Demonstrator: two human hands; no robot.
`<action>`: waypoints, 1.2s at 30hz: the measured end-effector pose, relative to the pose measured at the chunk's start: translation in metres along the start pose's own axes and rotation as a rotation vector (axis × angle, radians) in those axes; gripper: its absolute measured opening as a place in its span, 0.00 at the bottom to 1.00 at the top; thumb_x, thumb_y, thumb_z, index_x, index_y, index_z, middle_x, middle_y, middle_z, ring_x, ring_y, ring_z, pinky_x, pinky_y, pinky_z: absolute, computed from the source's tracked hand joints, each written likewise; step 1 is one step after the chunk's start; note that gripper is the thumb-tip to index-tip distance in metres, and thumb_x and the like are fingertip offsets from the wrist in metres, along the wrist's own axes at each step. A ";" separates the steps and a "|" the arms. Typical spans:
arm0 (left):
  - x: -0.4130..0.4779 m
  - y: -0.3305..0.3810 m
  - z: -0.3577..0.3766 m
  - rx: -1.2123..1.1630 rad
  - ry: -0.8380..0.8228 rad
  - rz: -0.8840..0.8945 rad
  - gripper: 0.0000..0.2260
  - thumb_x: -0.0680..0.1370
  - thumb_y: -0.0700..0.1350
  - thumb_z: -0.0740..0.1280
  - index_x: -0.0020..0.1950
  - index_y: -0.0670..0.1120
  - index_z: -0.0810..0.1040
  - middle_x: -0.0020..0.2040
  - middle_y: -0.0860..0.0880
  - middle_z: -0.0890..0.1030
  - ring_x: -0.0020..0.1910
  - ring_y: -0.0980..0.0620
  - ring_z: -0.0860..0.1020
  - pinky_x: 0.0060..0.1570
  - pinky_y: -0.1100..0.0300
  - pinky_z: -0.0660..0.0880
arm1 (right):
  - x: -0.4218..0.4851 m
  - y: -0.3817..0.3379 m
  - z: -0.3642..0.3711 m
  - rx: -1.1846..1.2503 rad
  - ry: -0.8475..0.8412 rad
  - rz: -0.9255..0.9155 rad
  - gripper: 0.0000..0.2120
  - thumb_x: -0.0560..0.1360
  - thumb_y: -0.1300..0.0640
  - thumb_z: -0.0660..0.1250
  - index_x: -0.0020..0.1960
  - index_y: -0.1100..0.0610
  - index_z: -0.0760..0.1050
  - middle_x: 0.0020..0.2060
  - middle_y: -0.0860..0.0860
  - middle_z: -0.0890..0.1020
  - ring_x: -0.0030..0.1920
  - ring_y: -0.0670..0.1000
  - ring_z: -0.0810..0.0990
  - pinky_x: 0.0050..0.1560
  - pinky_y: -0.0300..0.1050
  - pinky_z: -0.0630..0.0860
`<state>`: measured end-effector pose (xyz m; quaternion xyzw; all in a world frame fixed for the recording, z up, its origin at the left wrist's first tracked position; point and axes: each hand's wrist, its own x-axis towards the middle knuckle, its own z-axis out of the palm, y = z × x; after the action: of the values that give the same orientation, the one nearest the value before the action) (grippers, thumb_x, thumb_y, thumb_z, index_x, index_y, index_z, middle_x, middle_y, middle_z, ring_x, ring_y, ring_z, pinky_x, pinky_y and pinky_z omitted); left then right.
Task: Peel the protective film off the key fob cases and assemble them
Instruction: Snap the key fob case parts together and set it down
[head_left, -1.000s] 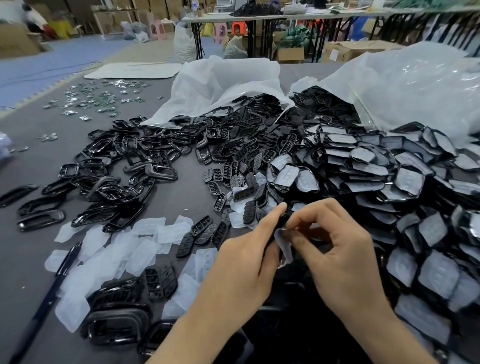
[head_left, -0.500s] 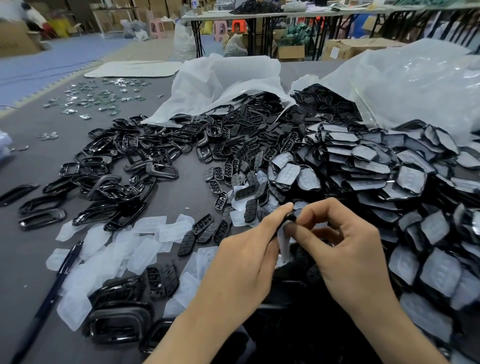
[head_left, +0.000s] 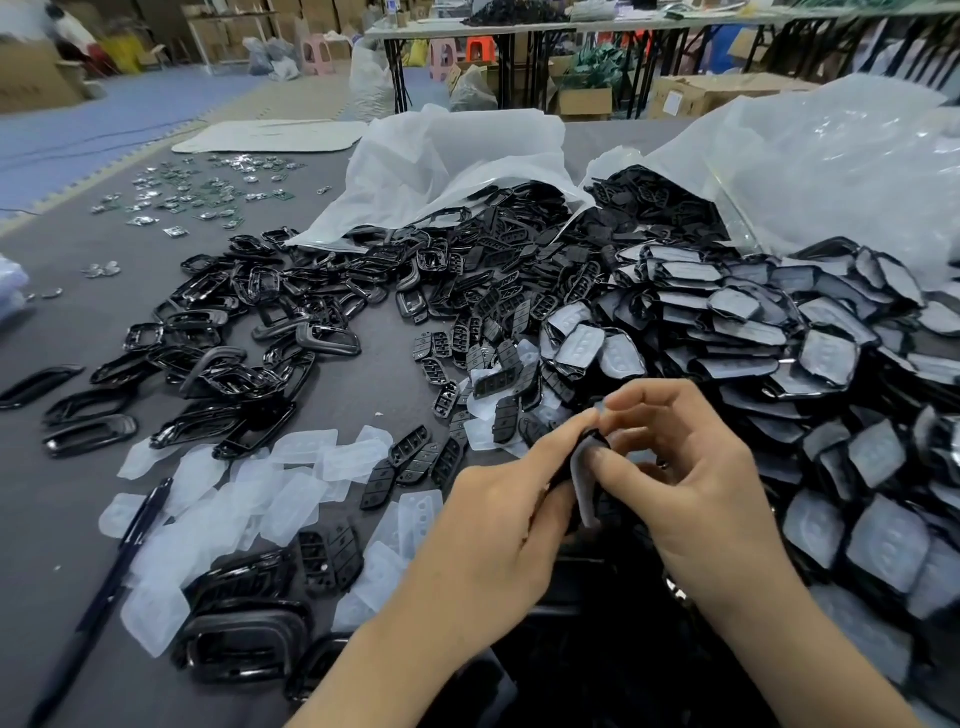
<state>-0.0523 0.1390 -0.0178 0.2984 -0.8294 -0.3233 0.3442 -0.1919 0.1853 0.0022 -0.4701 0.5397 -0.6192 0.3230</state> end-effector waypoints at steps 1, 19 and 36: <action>0.000 -0.001 0.001 -0.034 -0.003 -0.010 0.25 0.77 0.45 0.60 0.71 0.64 0.62 0.35 0.52 0.81 0.29 0.59 0.73 0.30 0.71 0.68 | 0.001 0.001 -0.001 0.010 -0.021 0.037 0.13 0.69 0.68 0.72 0.45 0.53 0.76 0.37 0.50 0.81 0.34 0.44 0.76 0.35 0.34 0.74; -0.002 0.003 0.004 -0.599 -0.047 -0.236 0.19 0.82 0.44 0.60 0.69 0.63 0.69 0.26 0.45 0.74 0.28 0.47 0.81 0.30 0.61 0.77 | 0.001 0.000 -0.003 0.349 -0.093 0.326 0.07 0.69 0.70 0.66 0.39 0.61 0.81 0.29 0.62 0.77 0.19 0.58 0.72 0.20 0.47 0.72; -0.002 0.001 0.005 -0.561 -0.029 -0.221 0.19 0.79 0.41 0.60 0.64 0.61 0.76 0.31 0.37 0.72 0.31 0.45 0.83 0.28 0.62 0.76 | -0.001 0.005 -0.002 0.100 -0.002 0.212 0.10 0.74 0.65 0.67 0.38 0.55 0.82 0.30 0.53 0.82 0.30 0.49 0.79 0.34 0.42 0.75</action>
<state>-0.0549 0.1429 -0.0207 0.2753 -0.6750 -0.5796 0.3641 -0.1940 0.1856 -0.0026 -0.3944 0.5545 -0.6073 0.4101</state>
